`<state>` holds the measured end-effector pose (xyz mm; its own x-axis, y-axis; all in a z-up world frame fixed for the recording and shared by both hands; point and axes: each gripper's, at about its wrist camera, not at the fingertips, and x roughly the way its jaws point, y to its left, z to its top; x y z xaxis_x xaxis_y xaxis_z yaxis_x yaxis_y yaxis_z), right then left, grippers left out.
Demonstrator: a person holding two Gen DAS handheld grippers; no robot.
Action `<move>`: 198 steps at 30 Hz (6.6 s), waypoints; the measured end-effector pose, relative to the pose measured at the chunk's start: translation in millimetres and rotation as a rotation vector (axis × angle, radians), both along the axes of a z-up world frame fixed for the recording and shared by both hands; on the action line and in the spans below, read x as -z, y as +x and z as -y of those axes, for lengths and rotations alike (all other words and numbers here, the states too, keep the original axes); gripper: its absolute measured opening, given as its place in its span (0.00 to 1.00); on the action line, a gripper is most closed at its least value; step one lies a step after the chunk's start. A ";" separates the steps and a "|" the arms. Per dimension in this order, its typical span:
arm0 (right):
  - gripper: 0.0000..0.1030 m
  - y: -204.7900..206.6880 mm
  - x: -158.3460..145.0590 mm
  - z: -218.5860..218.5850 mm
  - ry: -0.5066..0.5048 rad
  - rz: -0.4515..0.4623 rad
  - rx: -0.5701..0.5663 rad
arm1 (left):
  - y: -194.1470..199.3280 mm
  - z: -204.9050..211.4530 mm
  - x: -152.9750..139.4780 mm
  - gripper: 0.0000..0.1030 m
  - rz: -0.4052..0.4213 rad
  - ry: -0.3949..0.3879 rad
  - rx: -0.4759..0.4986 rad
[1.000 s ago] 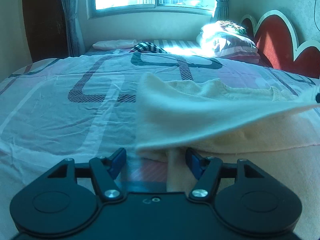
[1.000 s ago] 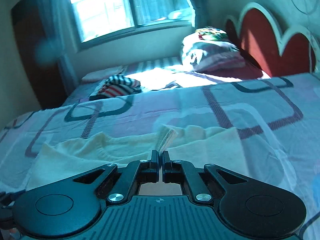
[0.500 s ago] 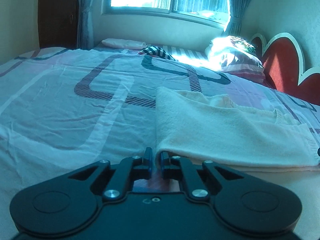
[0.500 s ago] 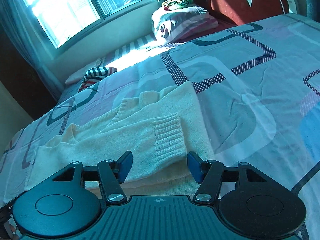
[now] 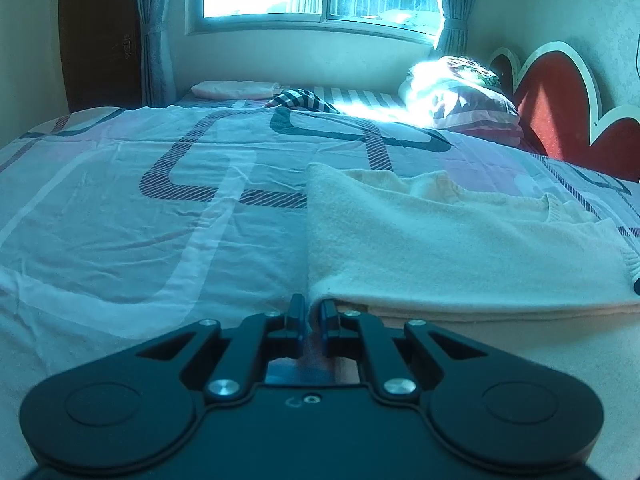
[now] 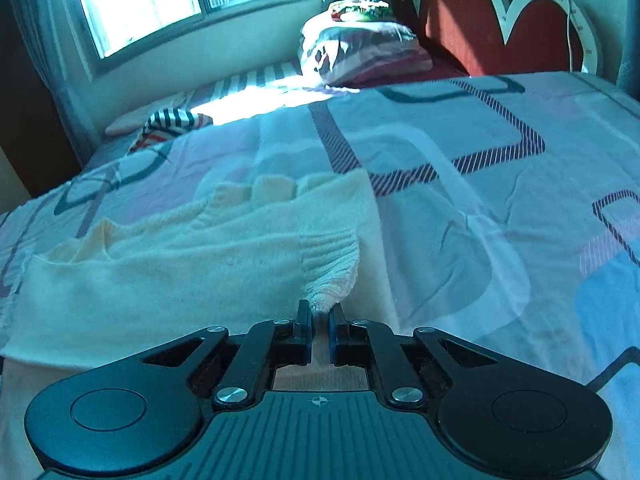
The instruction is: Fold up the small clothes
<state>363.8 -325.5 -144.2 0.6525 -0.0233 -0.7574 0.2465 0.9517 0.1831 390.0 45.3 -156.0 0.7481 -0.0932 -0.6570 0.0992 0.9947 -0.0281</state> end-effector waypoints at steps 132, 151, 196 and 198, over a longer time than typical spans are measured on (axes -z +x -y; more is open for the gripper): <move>0.72 -351.1 -42.0 -91.5 -0.140 -0.053 -0.027 | -297.0 -38.5 -22.2 0.63 -0.266 -0.092 0.168; 0.52 -352.6 -19.6 -69.8 -0.074 -0.169 -0.043 | -301.3 -36.8 -17.3 0.45 -0.322 -0.118 0.195; 0.55 -312.0 -25.1 -1.1 0.250 -0.313 -0.082 | -193.6 1.9 -63.7 0.07 -0.194 -0.250 0.214; 0.22 -315.7 -27.5 -8.9 0.252 -0.312 -0.105 | -193.6 0.4 -64.1 0.07 -0.191 -0.258 0.212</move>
